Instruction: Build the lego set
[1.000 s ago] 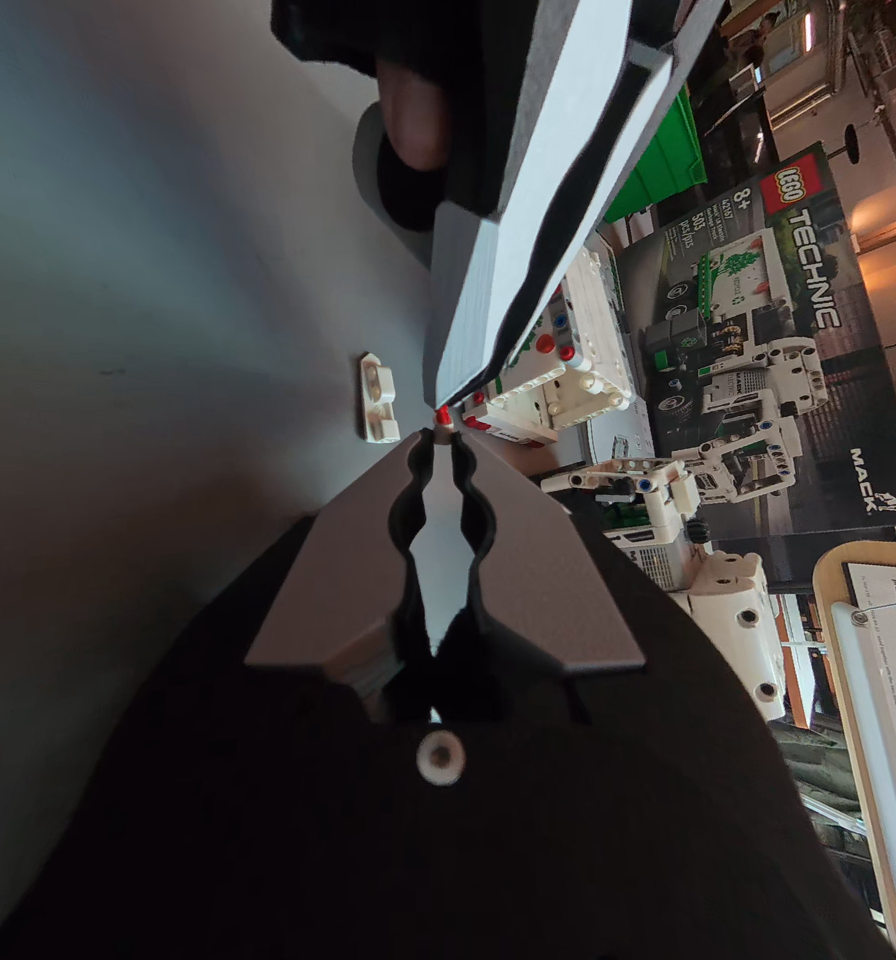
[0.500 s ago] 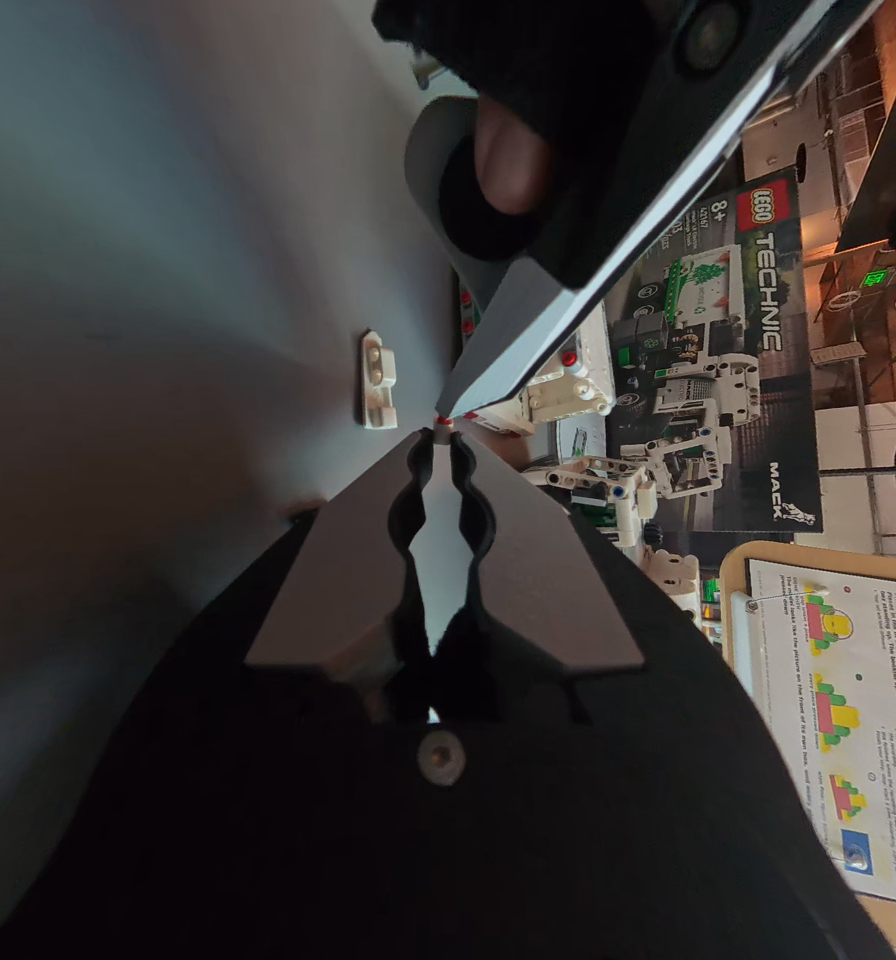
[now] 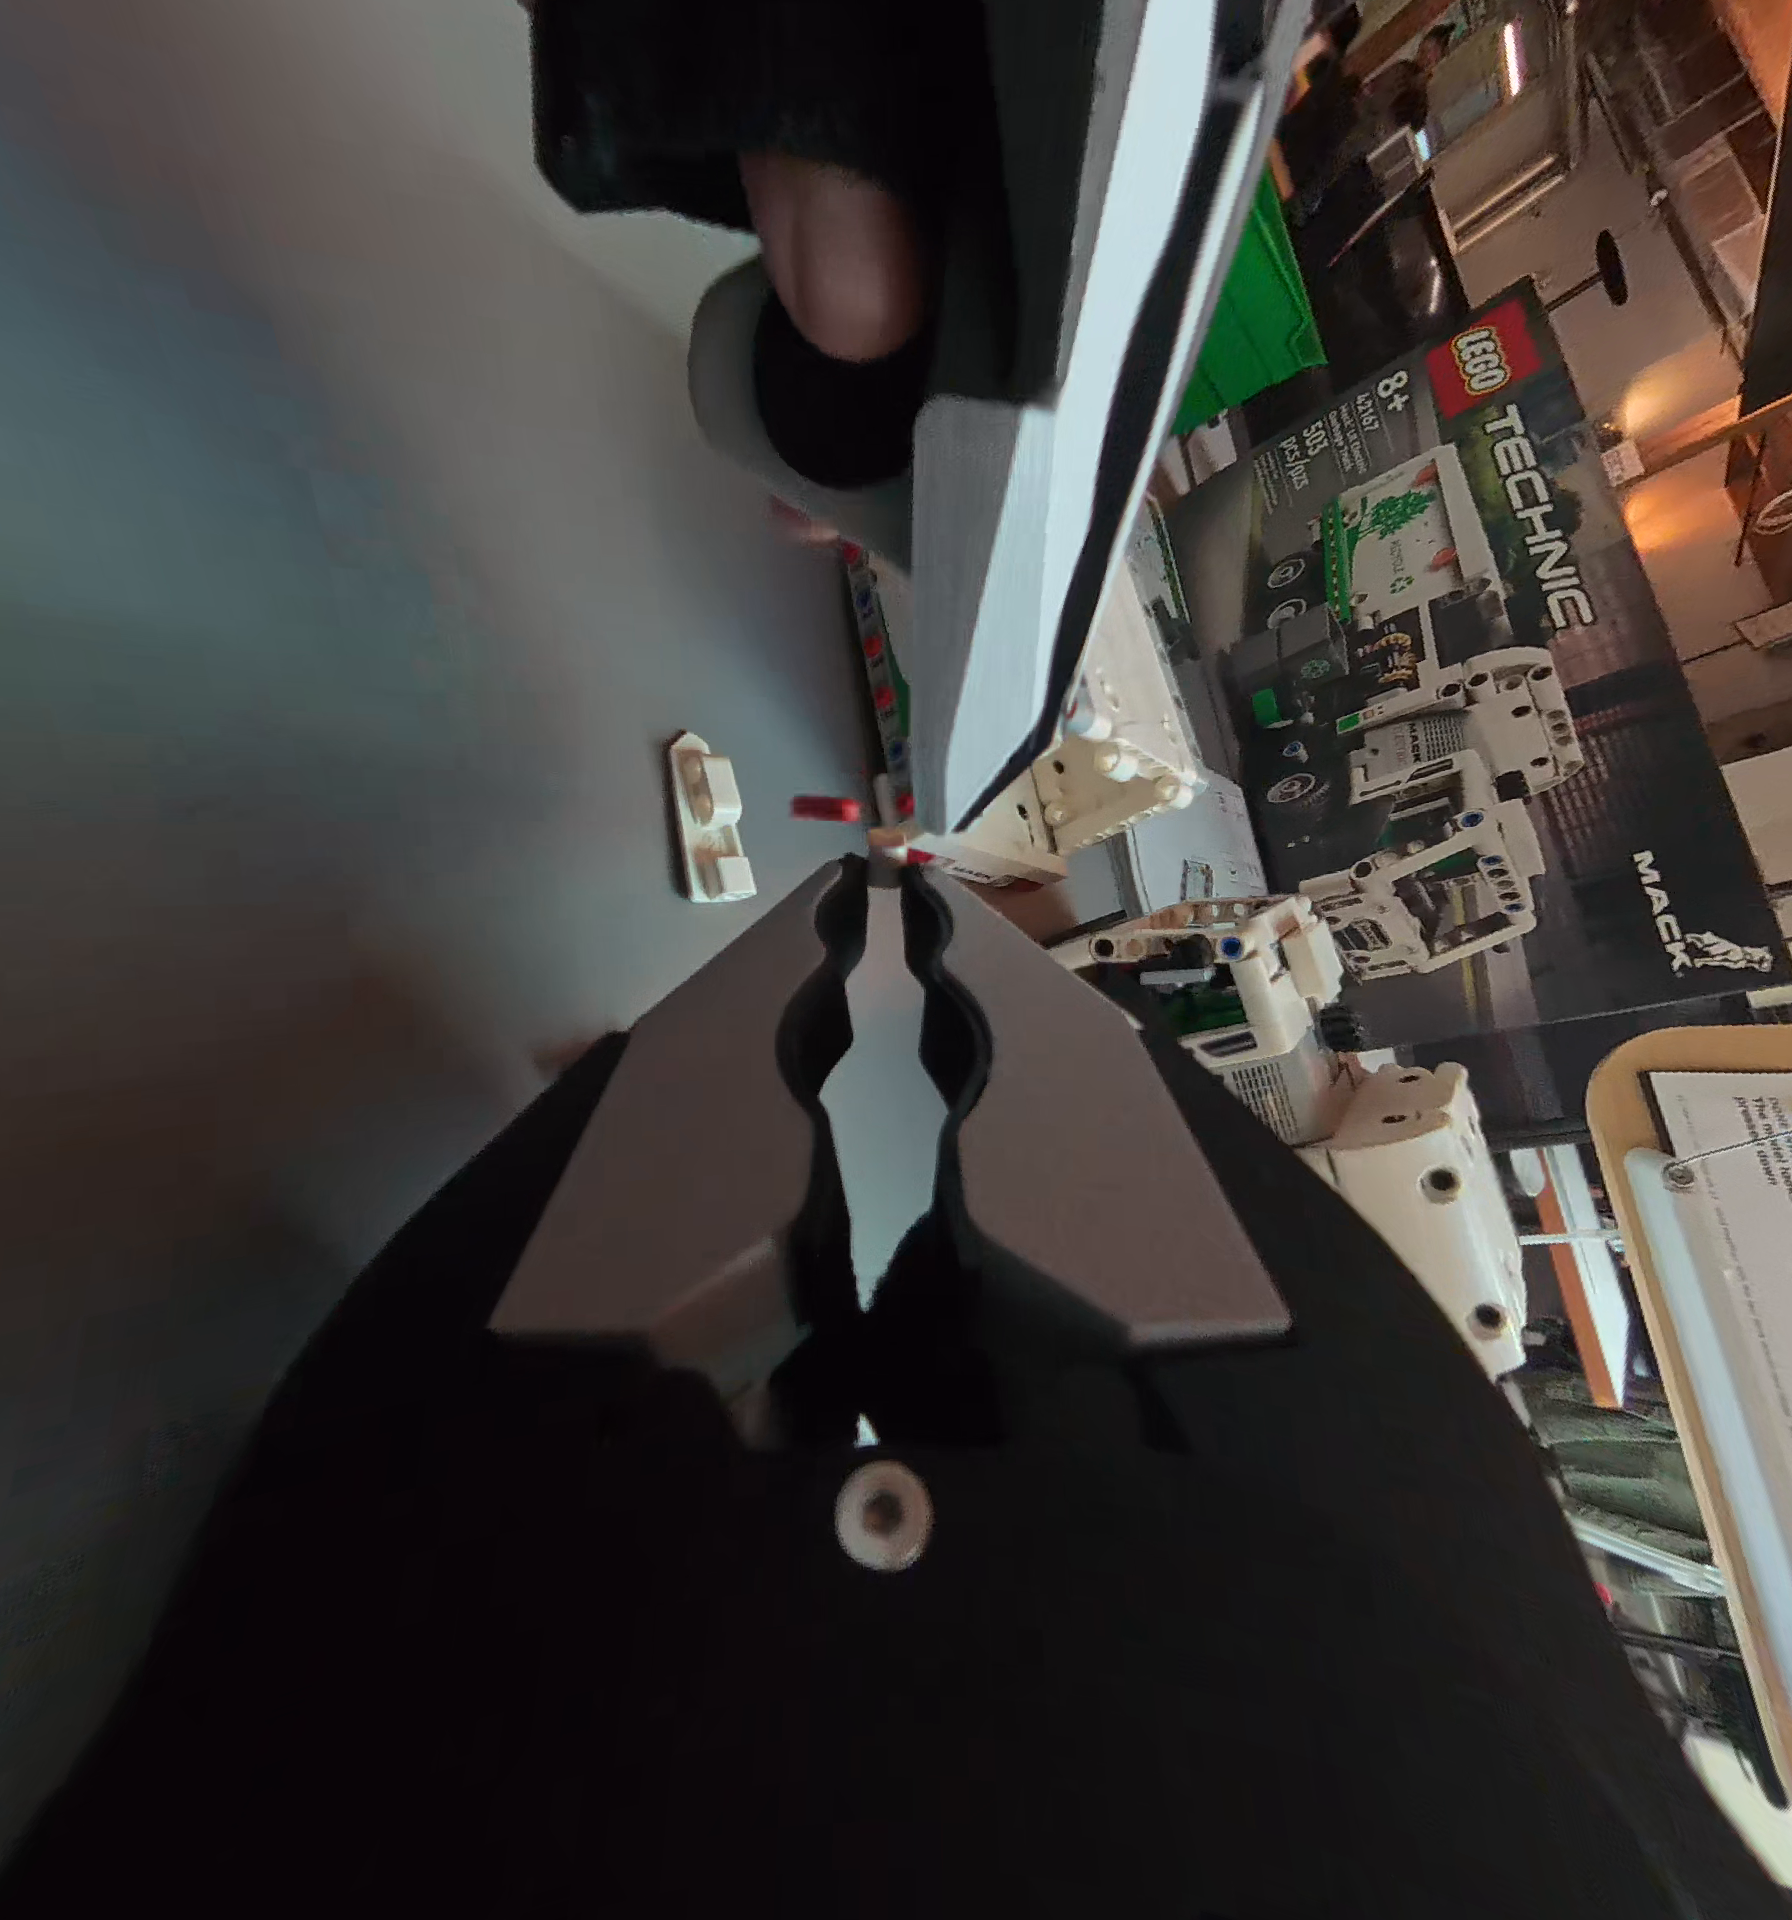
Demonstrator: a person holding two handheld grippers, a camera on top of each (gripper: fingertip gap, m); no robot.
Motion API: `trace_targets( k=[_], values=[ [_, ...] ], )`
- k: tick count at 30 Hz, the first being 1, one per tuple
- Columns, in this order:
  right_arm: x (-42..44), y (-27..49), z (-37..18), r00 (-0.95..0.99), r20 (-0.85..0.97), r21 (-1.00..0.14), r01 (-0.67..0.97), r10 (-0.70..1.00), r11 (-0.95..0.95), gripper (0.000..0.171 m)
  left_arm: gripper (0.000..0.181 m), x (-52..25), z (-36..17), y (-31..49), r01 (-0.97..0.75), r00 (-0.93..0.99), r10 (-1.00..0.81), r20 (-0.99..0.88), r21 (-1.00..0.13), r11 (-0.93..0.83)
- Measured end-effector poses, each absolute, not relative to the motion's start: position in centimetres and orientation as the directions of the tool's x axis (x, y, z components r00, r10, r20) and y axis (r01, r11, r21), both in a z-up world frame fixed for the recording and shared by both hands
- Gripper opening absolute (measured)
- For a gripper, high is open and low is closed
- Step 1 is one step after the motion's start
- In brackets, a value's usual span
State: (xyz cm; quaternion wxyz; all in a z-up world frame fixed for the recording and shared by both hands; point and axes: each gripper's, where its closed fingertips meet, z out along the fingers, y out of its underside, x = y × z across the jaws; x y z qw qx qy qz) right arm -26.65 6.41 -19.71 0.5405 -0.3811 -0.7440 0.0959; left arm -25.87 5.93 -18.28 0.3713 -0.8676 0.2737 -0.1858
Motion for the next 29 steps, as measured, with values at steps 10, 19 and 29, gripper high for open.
trace_targets(
  k=[10,19,29],
  values=[
    [-26.0,7.5,-20.3,-0.104,0.698,-0.58,0.499,0.709,0.644,0.005,0.005,-28.7,-18.1,5.1,-0.247,0.817,-0.556,0.154,-0.777,-0.578],
    [-25.6,8.0,-19.6,-0.048,0.596,-0.695,0.469,0.802,0.545,0.005,0.025,-35.8,-20.5,1.1,-0.351,0.867,-0.499,-0.003,-0.715,-0.605],
    [-25.9,7.8,-20.0,-0.065,0.615,-0.674,0.475,0.786,0.566,0.006,0.025,-42.2,-20.9,1.0,-0.142,0.97,-0.241,0.023,-0.752,-0.644]
  ],
)
